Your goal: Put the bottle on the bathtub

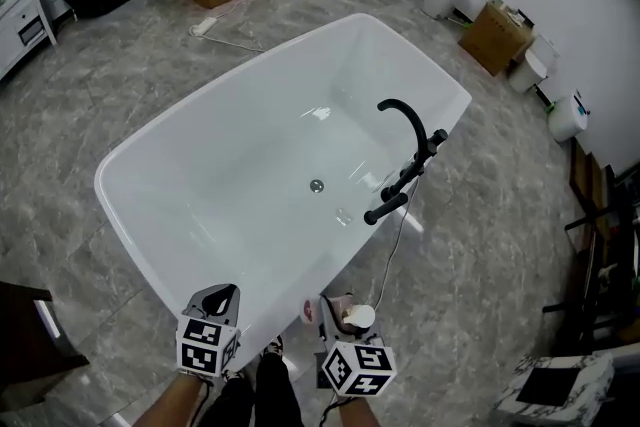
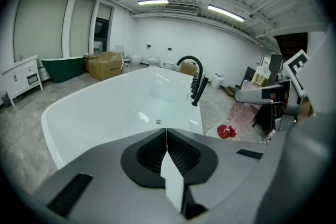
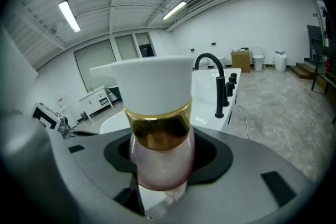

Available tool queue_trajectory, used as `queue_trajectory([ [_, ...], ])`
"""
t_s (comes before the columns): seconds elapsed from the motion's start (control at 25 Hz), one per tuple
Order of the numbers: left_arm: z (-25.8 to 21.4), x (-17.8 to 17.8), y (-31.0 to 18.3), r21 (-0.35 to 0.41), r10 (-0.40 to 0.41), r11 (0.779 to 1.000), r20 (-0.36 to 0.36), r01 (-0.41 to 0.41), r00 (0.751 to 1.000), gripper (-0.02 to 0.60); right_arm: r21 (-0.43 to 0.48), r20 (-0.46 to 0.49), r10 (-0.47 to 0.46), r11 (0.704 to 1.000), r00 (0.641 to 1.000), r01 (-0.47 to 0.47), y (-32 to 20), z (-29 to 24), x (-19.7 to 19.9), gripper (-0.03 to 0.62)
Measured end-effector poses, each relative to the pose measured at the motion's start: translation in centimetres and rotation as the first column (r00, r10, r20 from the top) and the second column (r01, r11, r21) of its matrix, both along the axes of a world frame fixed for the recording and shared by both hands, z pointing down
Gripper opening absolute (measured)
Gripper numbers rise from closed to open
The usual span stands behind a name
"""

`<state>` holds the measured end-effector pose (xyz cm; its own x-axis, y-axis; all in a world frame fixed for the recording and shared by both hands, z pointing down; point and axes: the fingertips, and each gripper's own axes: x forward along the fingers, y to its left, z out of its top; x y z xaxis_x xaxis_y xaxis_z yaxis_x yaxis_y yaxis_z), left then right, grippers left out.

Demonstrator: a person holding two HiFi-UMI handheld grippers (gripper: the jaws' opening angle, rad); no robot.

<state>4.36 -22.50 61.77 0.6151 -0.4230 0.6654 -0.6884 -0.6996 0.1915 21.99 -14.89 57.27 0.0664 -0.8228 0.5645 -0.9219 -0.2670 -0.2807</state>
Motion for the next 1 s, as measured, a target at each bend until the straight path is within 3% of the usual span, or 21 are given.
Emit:
queue_trajectory([
  [0.56, 2.1, 4.5, -4.2, -0.001, -0.016, 1.0, -0.033, 0.016, 0.999, 0.017, 0.03, -0.037, 0.095, 0.995, 0.995, -0.094, -3.9, 2.5, 5.7, 0.23],
  [1.0, 3.2, 7.1, -7.3, 0.019, -0.012, 1.0, -0.036, 0.013, 0.999, 0.017, 0.045, -0.08, 0.108, 0.993, 0.991, -0.105, -6.4, 3.0, 8.9, 0.229],
])
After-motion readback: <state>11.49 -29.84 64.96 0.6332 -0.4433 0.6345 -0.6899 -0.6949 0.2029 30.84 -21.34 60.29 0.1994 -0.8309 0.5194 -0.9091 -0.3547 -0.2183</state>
